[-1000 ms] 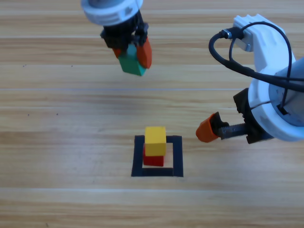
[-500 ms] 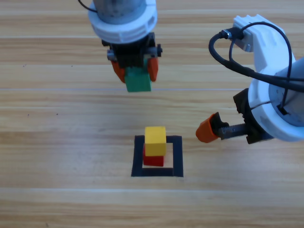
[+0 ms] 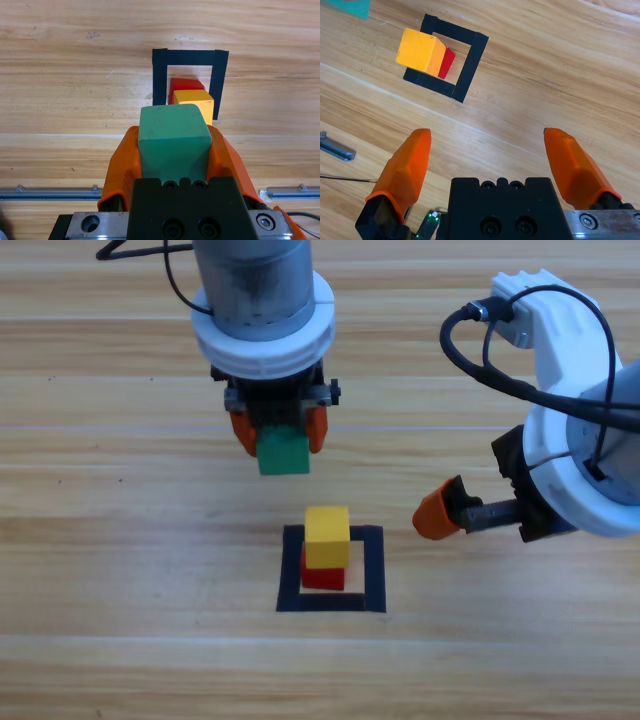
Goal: Stack the blocks in the rectangular block: red at the bottom, yellow in the middle, green on top
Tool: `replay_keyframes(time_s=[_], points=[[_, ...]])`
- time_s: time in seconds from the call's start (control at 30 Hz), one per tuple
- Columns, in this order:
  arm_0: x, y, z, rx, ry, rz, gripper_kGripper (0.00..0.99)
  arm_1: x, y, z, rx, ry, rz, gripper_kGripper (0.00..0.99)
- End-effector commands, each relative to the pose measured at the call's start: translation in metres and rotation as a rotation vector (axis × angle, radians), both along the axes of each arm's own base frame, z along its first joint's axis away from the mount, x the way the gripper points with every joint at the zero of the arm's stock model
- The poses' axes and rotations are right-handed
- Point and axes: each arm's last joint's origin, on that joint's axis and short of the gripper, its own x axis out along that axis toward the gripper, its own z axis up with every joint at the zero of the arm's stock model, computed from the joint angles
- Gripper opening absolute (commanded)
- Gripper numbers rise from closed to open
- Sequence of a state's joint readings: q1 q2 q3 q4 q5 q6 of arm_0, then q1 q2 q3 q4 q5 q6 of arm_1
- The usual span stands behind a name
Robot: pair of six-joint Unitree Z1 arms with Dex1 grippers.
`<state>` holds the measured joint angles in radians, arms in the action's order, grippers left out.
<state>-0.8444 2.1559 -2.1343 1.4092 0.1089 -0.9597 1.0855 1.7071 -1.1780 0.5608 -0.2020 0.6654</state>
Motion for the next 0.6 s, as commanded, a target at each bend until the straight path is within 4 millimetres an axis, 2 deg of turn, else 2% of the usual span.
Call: replay_keyframes(time_s=[0.03, 0.6], points=[[-0.005, -0.018, -0.016, 0.027, 0.019, -0.038, 0.029, 0.009, -0.002, -0.014, -0.016, 0.018, -0.014, 0.990], [0.001, -0.037, -0.041, 0.054, 0.046, -0.066, 0.029, 0.009, -0.002, -0.015, -0.018, 0.020, -0.016, 0.990]])
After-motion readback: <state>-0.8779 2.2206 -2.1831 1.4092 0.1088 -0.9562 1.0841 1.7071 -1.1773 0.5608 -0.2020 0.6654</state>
